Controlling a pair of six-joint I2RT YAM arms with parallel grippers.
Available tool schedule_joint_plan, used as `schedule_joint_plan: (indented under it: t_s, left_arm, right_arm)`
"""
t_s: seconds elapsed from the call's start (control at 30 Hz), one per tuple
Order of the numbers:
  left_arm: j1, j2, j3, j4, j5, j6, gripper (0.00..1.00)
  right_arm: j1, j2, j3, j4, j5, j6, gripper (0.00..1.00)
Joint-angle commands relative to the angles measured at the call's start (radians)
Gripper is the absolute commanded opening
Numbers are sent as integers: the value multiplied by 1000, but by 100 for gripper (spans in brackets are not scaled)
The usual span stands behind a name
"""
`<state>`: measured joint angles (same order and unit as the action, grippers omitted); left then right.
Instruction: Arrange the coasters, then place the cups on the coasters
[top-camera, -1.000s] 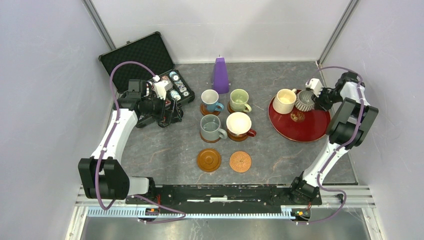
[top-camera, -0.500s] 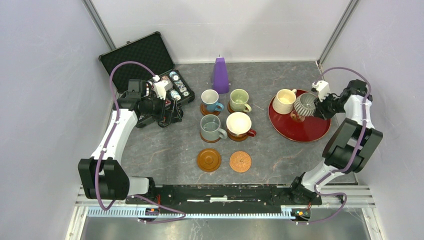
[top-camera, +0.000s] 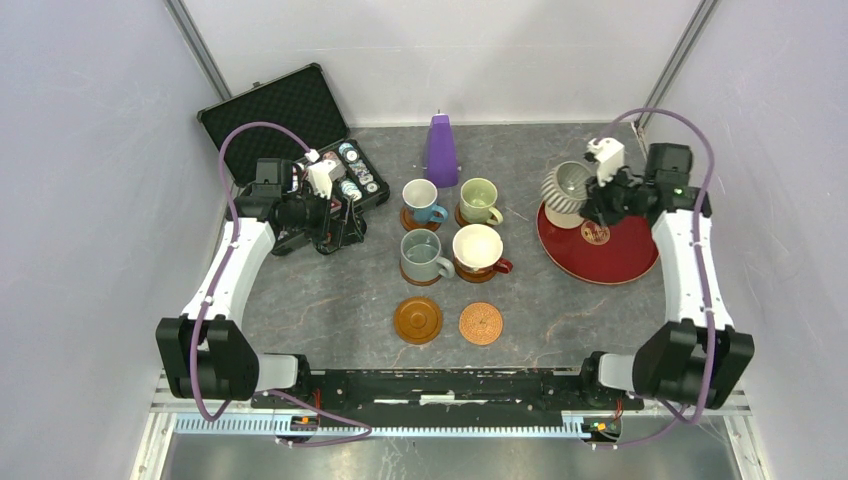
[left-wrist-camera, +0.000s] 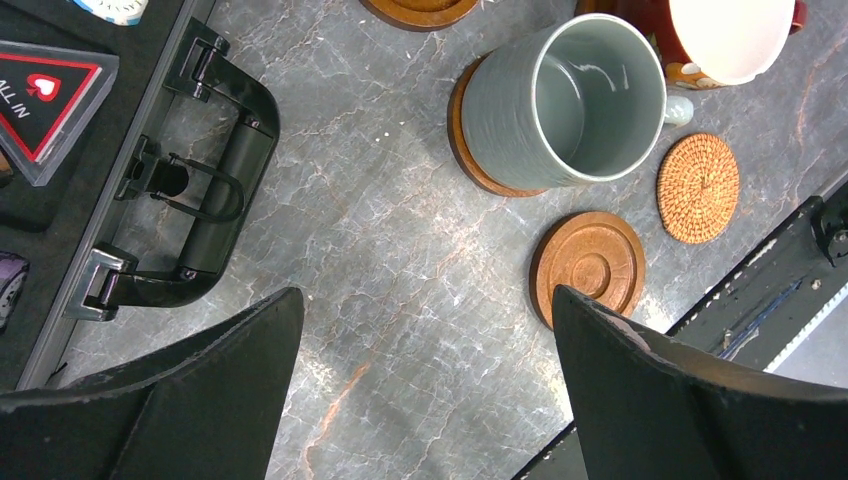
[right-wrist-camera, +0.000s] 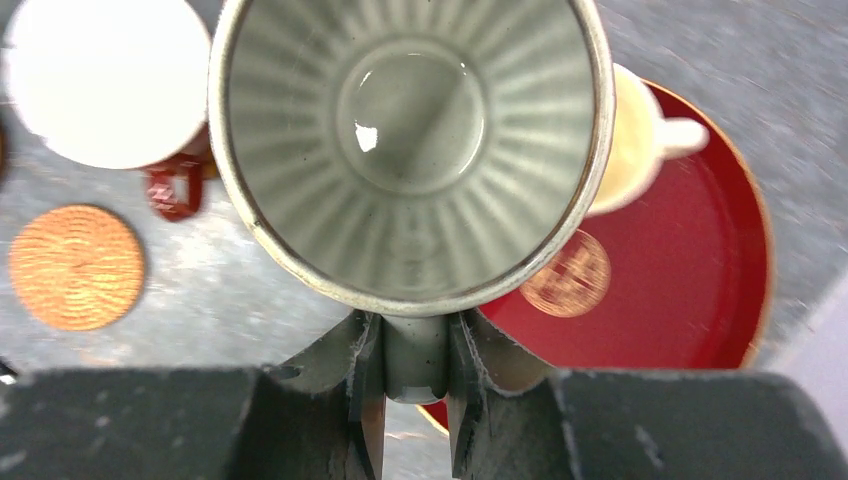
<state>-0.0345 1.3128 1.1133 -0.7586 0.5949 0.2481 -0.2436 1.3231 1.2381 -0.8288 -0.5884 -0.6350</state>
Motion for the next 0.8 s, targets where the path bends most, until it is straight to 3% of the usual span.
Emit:
schedule_joint_plan:
  t_s: [0.0,0.1,0.3,0.57,0.77]
  left_arm:
    - [4,-40,-3,35,-11,-41,100]
    - [3,-43,-3,45,-30,-63,100]
    - [4,-29,3,45,-47,-85,100]
    - [6,-13,0,61,-95,-106,100]
    - [11,4,1,62,-122,-107,100]
  right_arm:
    - [153,-103,-43,96,19,221,0]
    - [295,-143,-47,120,30,343,0]
    - [712,-203,-86,182,261,485,0]
    - [970,-145,-110,240,247,577,0]
    - [1146,-95,-115,249,385,523,0]
